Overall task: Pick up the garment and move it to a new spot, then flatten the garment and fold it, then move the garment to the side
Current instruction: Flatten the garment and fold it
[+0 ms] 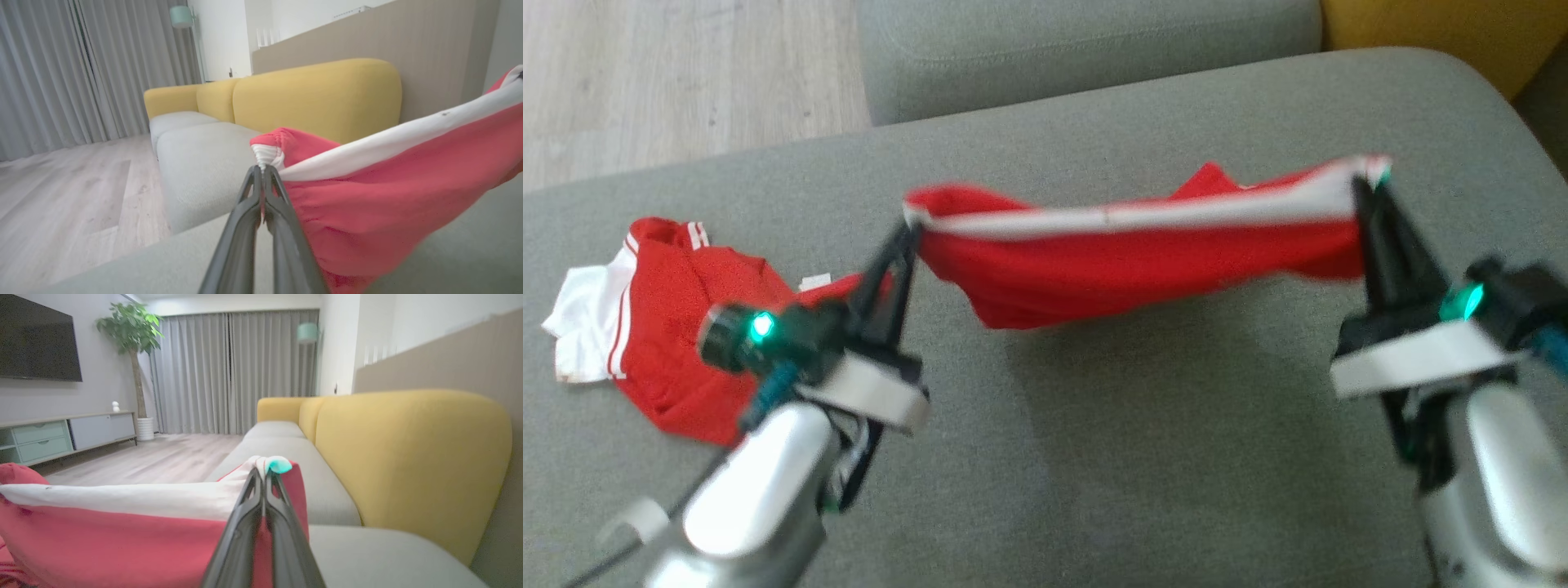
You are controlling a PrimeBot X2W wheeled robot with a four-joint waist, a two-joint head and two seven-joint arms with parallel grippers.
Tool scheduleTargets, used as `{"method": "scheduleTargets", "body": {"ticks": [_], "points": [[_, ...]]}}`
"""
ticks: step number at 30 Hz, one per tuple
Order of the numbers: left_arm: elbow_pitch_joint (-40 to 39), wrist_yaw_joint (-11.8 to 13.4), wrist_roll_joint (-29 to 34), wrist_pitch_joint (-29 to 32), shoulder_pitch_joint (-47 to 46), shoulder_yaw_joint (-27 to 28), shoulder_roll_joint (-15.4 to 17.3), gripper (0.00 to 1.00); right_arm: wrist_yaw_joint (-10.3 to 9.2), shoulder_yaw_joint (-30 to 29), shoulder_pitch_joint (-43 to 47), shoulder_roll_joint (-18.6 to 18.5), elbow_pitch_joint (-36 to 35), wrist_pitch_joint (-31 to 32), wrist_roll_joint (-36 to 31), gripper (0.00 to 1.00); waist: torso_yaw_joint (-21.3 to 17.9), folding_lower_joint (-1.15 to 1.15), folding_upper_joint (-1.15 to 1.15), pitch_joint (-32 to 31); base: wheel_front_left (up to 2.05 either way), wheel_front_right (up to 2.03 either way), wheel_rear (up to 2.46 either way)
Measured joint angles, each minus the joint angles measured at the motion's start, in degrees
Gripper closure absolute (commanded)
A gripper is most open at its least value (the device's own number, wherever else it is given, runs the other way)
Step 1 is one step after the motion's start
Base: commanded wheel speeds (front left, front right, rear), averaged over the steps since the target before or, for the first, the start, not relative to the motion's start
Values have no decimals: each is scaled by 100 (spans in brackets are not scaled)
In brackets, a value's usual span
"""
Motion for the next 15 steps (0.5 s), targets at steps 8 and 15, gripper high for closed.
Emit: {"method": "scheduleTargets", "body": {"ticks": [8, 15], "points": [[-613, 475, -108, 89, -899, 647, 38, 100, 0, 235, -1494, -456, -374, 47, 222, 100, -26, 0, 0, -254, 0, 0, 0], [-1165, 722, -133, 232, -787, 708, 111, 100, 0, 428, -1633, -714, -374, 159, 333, 100, 39, 0, 0, -396, 0, 0, 0]]}}
